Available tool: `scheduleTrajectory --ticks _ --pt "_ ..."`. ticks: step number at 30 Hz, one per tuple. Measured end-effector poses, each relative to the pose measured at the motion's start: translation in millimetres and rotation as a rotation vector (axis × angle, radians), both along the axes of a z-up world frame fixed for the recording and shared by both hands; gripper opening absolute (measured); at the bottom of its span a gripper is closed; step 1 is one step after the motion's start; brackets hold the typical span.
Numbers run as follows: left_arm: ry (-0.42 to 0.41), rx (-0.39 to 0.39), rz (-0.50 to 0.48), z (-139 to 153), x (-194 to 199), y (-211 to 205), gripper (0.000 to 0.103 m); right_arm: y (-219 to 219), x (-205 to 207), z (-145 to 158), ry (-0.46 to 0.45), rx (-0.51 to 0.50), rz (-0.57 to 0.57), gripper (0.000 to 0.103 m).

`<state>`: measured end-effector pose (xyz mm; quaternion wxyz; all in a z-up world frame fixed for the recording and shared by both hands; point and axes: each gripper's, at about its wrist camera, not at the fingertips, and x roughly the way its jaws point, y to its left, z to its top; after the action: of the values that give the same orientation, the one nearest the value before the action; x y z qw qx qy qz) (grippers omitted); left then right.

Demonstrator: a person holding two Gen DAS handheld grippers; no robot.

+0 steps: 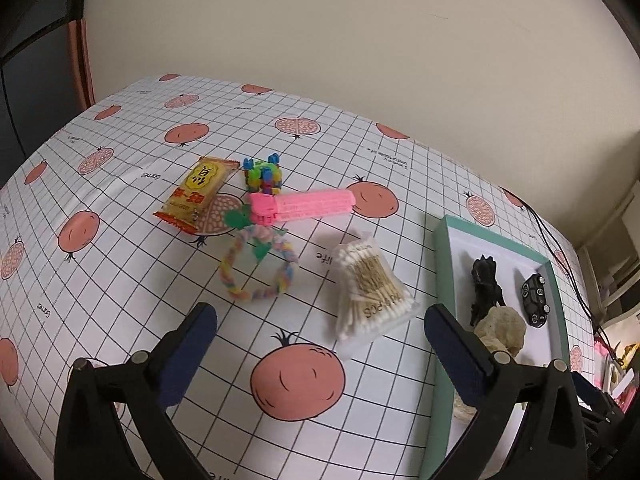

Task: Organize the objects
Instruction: 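Move the left gripper to the rainbow ring while the right gripper approaches the cotton swab bag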

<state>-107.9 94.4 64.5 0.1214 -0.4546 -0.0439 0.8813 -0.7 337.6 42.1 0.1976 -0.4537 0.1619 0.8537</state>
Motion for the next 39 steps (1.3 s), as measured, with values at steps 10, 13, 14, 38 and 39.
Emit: scheduleTrajectory --ticks 10,13,14,38,39 --pt "-0.002 0.013 0.023 2.1 -6.5 -19.7 0.103 -9.1 -7.5 4.3 0.017 0.019 0.01 0.103" --pt "0.004 0.019 0.034 3.3 -8.9 -27.3 0.103 -13.3 -10.5 7.5 0.033 0.022 0.011 0.103" --pt "0.005 0.021 0.037 3.6 -9.7 -29.6 0.103 -14.3 -11.5 9.0 0.041 0.021 0.011 0.103" --pt "-0.062 0.078 0.153 -5.5 -36.5 -100.2 0.103 -106.0 -73.7 28.2 0.146 0.052 0.208 0.09" --pt "-0.067 0.08 0.158 -6.8 -37.8 -102.1 0.103 -109.3 -75.8 27.4 0.145 0.048 0.215 0.089"
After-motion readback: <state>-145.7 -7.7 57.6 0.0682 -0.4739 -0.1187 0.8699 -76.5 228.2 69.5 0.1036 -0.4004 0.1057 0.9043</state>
